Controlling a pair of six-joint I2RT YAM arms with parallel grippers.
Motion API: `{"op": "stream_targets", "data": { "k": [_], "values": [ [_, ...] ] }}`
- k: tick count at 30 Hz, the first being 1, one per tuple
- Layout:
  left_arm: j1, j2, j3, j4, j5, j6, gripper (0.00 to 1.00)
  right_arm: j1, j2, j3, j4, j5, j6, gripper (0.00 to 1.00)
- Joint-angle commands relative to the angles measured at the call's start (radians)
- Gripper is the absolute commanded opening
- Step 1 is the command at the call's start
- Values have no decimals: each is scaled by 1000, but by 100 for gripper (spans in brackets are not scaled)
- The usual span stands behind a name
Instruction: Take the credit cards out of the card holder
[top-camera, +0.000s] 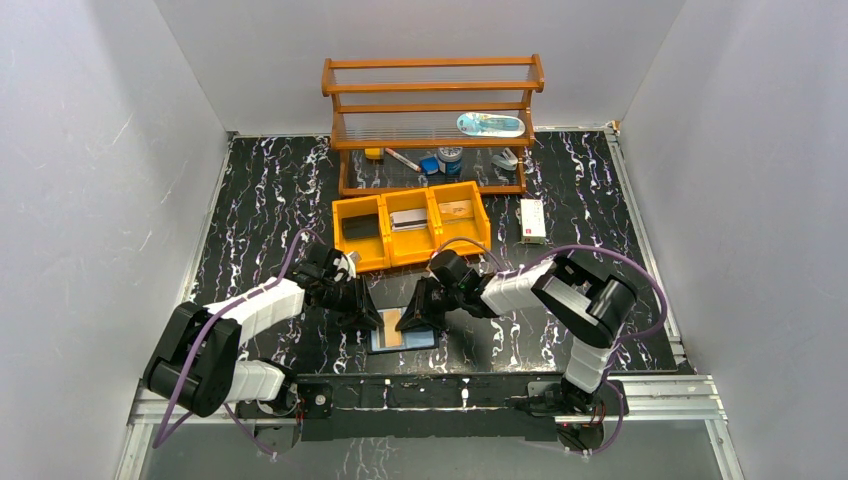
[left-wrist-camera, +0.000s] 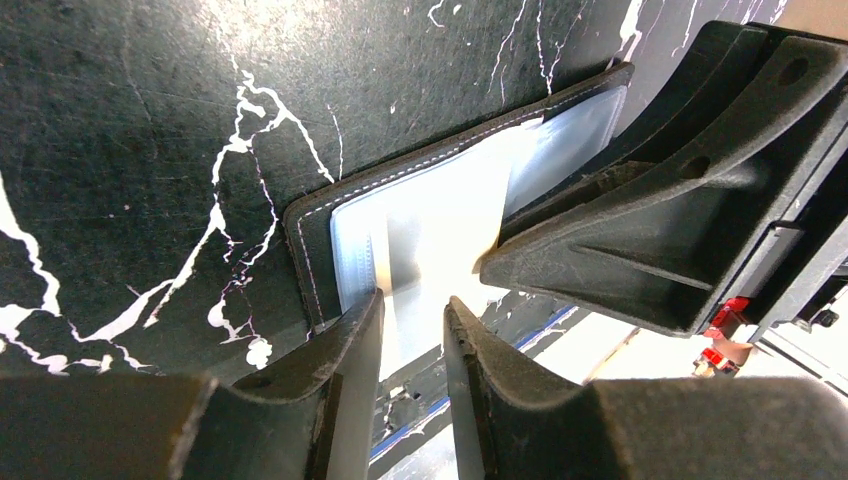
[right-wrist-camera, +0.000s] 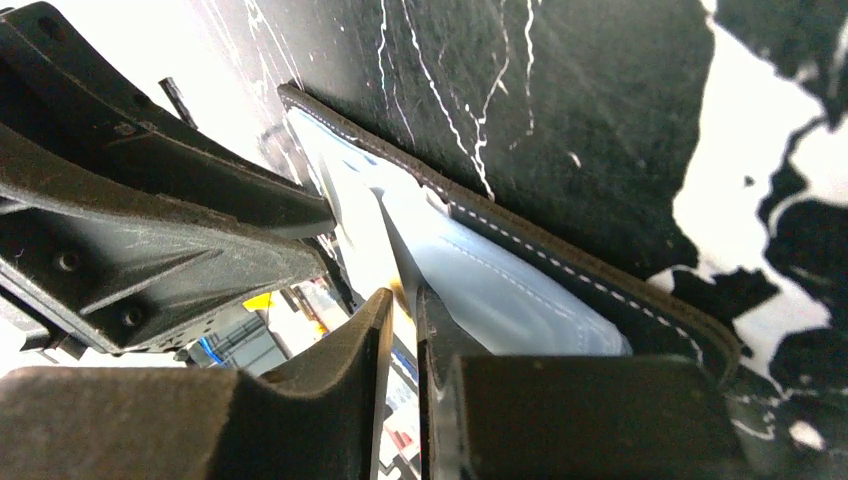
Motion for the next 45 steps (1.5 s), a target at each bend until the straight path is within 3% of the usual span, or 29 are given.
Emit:
{"op": "stream_targets", "data": {
  "k": [1,4,10,23,29,33,45],
  "values": [
    [-8,4,1,-64,-35,23,28,-10,-60,-28,58,-12,27,25],
    [-8,9,-5,-62,-36,19,28,-13,-60,-35,77,-24,33,26],
    [-9,6,-5,-62,-42,21,28,-14,-55,-43,88,-27,37,10],
    [-10,7,-4,-62,-34,24,28,-19,-6,-32,104,-58,36,20],
    [-10,9,-5,-62,-36,25,27,-21,-4,-35,101,-62,29,14],
    [-10,11,-6,-62,-48,23,27,-25,-16,-42,97,-59,23,3],
    [-10,29,-3,-73,-81,22,26,-58,-84,-133,102,-65,14,2]
  ]
}}
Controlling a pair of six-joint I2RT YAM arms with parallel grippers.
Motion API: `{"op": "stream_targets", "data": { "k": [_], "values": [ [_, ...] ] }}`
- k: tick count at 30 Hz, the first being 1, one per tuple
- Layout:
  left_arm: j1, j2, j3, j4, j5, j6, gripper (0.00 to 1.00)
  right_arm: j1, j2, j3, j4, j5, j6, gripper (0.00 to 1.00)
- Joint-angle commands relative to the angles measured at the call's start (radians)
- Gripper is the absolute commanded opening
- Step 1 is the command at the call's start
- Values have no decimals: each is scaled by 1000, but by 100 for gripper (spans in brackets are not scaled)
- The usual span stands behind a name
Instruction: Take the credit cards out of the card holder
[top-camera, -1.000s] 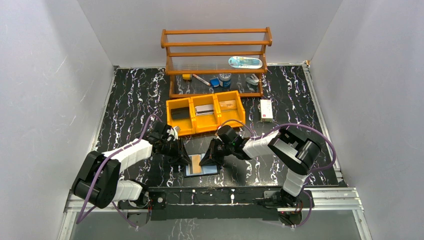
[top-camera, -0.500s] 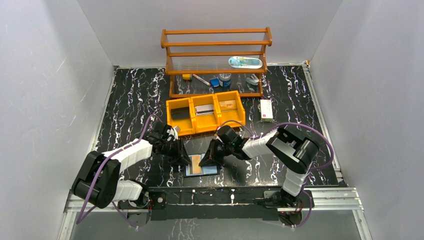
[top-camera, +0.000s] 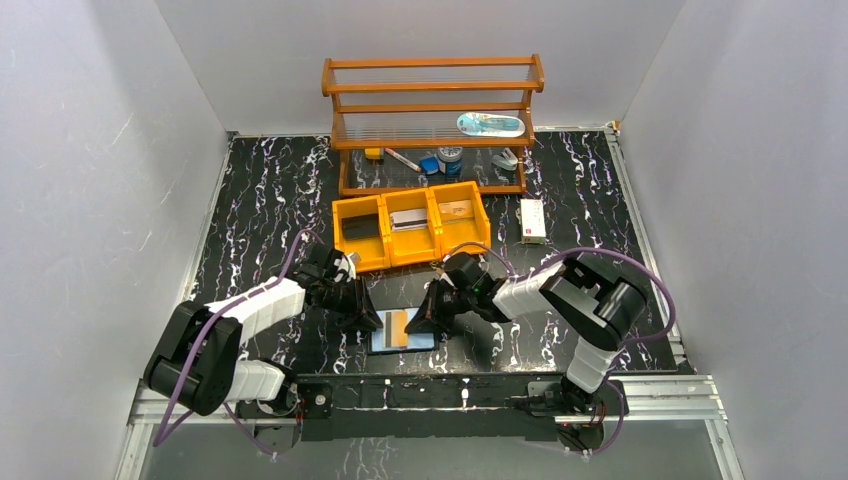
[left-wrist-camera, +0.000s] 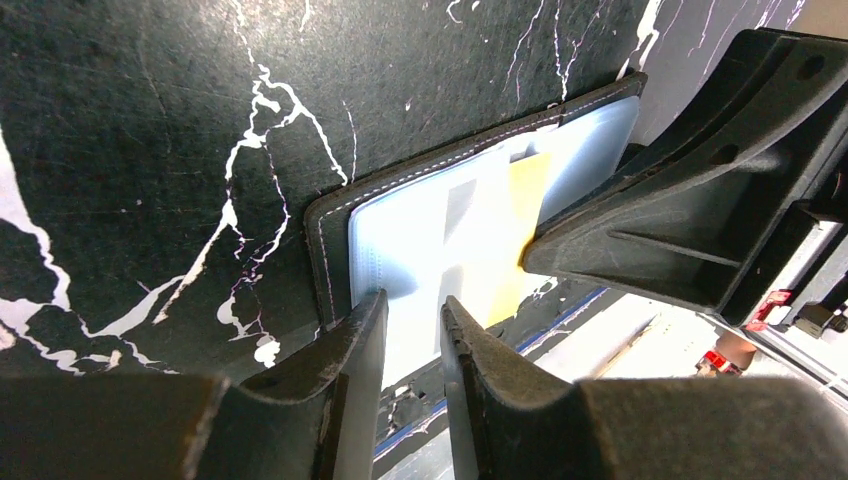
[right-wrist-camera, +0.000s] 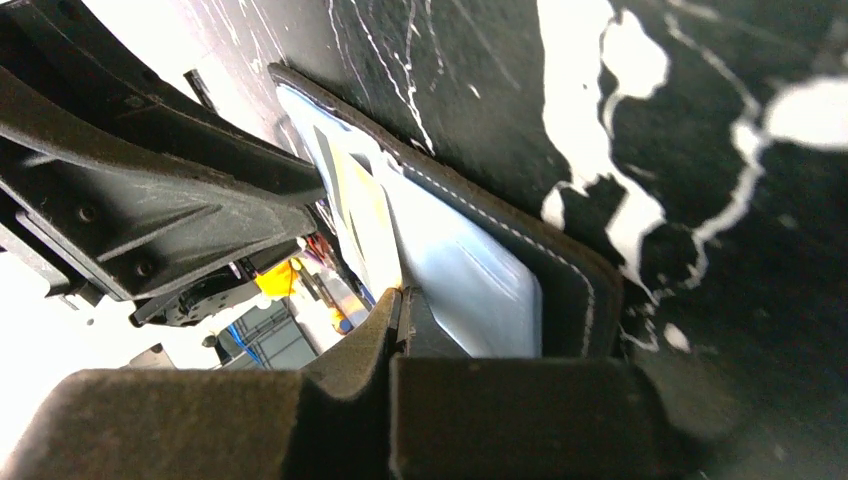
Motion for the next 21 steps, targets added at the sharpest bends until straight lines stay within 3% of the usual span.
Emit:
{"op": "stream_targets", "data": {
  "k": [1,6,14,21],
  "values": [
    [-8,23,-3,-61,-58,22,26,-16,-52,-38,6,-7,-20,2],
    [-8,0,13,-70,-42,28,28,-24,-43,-22,-10,-14,-37,2],
    [-12,-64,129,-70,-24,-1,44,-23,-22,3,-64,3,-51,4],
    [-88,4,187,-12,12,6,49,-24,-15,11,-83,12,-53,6]
  ]
}}
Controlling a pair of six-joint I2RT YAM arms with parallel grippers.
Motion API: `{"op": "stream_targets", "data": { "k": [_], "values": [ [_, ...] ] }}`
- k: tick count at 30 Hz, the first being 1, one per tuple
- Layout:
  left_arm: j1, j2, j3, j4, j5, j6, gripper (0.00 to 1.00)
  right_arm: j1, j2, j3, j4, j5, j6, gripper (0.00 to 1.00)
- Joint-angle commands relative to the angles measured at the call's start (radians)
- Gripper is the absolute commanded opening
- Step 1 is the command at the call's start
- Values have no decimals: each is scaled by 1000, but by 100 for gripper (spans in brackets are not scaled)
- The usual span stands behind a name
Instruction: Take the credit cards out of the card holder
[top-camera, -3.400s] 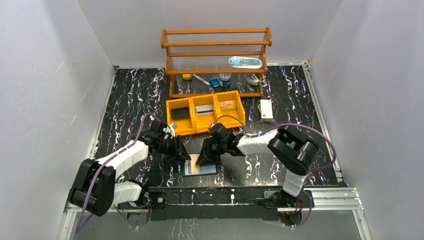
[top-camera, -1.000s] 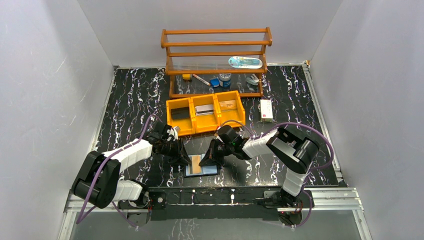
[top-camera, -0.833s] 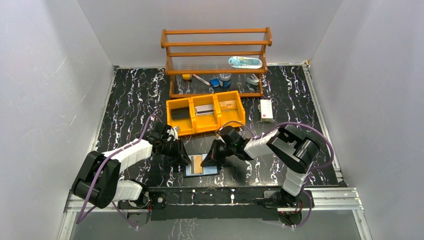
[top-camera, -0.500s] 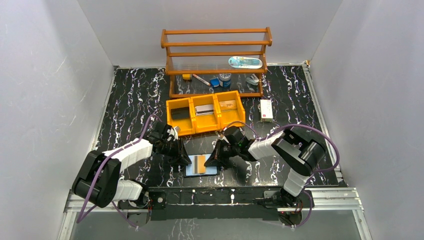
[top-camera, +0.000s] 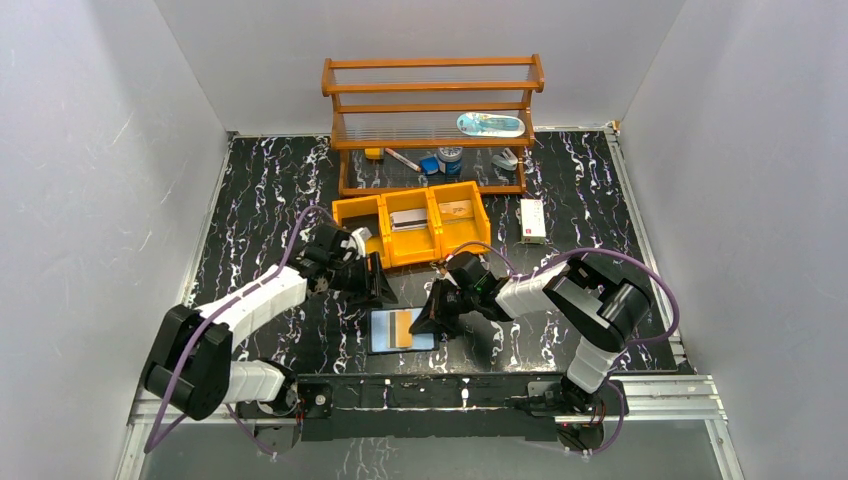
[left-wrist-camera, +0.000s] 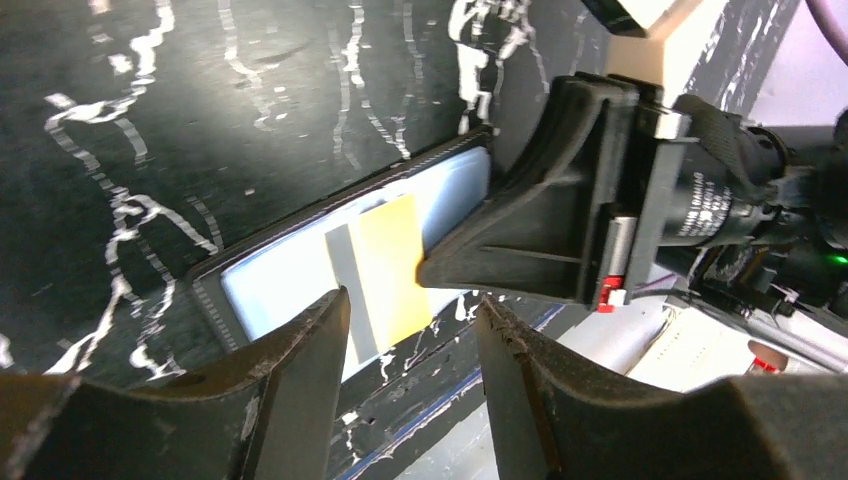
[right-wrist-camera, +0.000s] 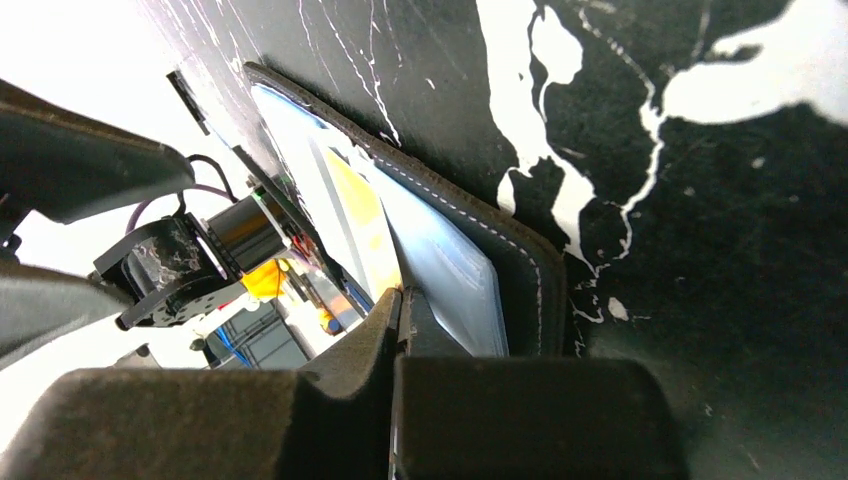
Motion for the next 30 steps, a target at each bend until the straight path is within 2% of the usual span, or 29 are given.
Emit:
{"op": "stream_targets", "data": {
  "k": [1,7,20,26,30],
  "values": [
    [-61,49,39,12,33,3,49,-3,11,28,-42,15,-15,7],
    [-98,146,32,8,-31,-35,45,-4,11,28,-38,19,-15,9],
    [-144,163,27,-101,-129,-1,44,-4,5,27,-25,23,-3,12],
    [-150,137,14,-107,-126,3,45,-4,3,14,24,18,13,22],
    [-150,180,-4,-64,-65,20,45,-4,18,-4,111,-2,40,27]
  ]
}}
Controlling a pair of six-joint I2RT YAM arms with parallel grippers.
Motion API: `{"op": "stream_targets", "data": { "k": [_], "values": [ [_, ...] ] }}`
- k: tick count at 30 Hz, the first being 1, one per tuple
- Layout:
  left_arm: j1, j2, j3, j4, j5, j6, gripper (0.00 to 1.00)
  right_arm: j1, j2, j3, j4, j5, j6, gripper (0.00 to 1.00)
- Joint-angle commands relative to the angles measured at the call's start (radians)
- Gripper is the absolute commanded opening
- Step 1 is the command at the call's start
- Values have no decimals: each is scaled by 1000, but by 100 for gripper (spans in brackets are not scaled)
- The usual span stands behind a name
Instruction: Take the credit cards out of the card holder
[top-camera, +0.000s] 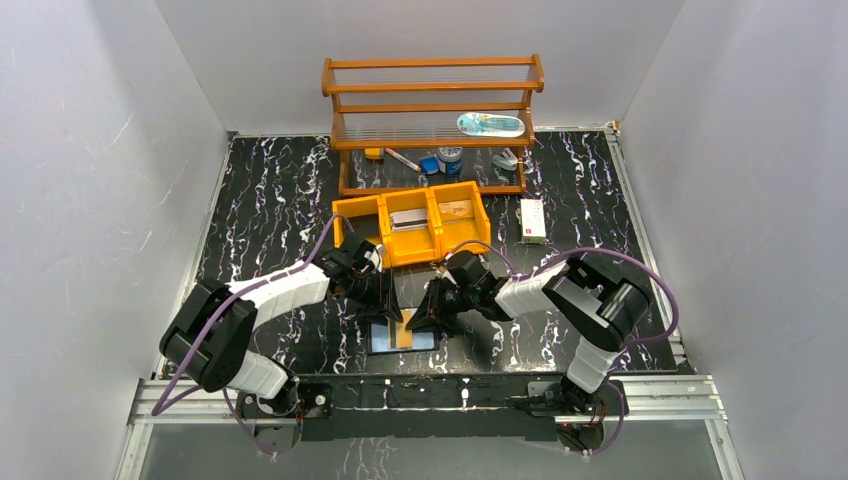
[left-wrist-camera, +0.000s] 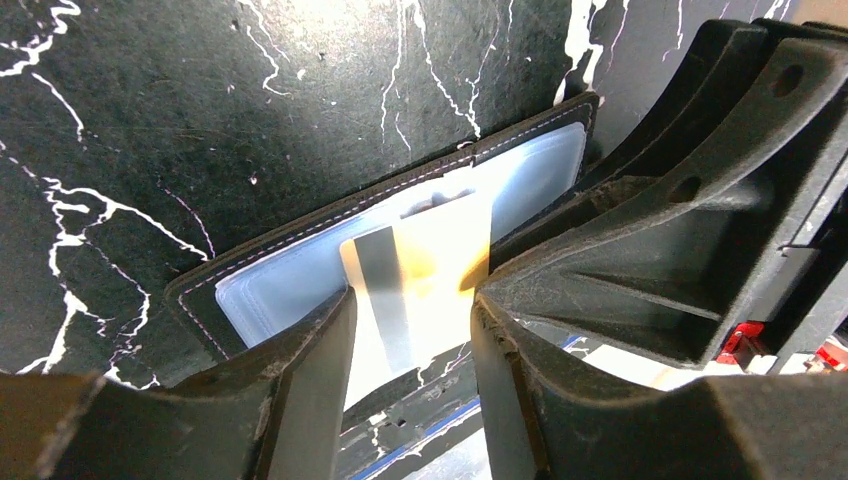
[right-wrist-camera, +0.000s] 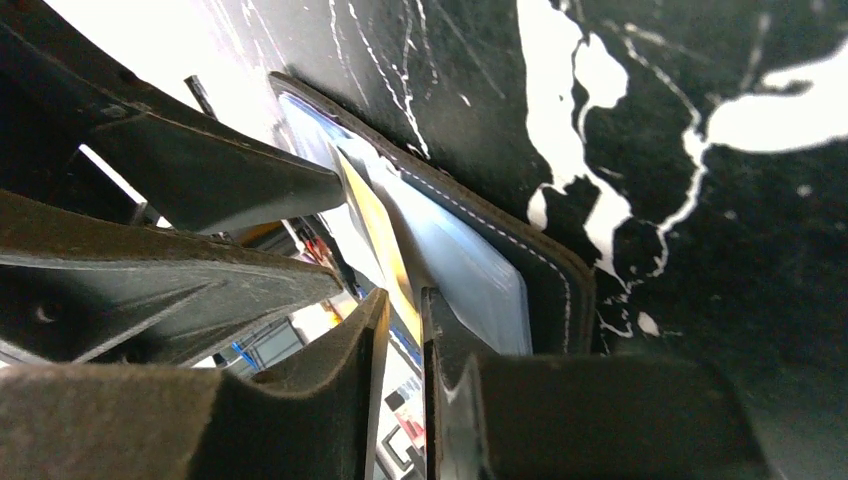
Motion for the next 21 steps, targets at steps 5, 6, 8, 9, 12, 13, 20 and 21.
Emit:
{"op": "stream_targets", "data": {
  "k": [5,6,8,9,12,13,20,21],
  "values": [
    [-11,21,-57,-21,17,19,44,-5,60,-23,180,-20,45,27],
    [-10,17,-60,-18,17,16,44,-5,59,-23,181,-20,43,26],
    [-10,13,-64,-14,17,12,44,-4,54,-23,179,-18,35,23],
    [-9,10,-65,-14,12,10,43,-4,48,-23,173,-14,33,21],
    [-10,-3,-70,-16,-4,7,43,-4,31,-20,129,8,20,19],
    [-10,-9,-69,-18,-10,7,43,-4,30,-19,108,16,15,19],
    [-10,-15,-53,-40,-30,17,43,-4,-36,1,-5,59,-18,22],
    [-10,-14,-52,-41,-31,19,43,-4,-38,1,-6,59,-19,16]
  ]
}}
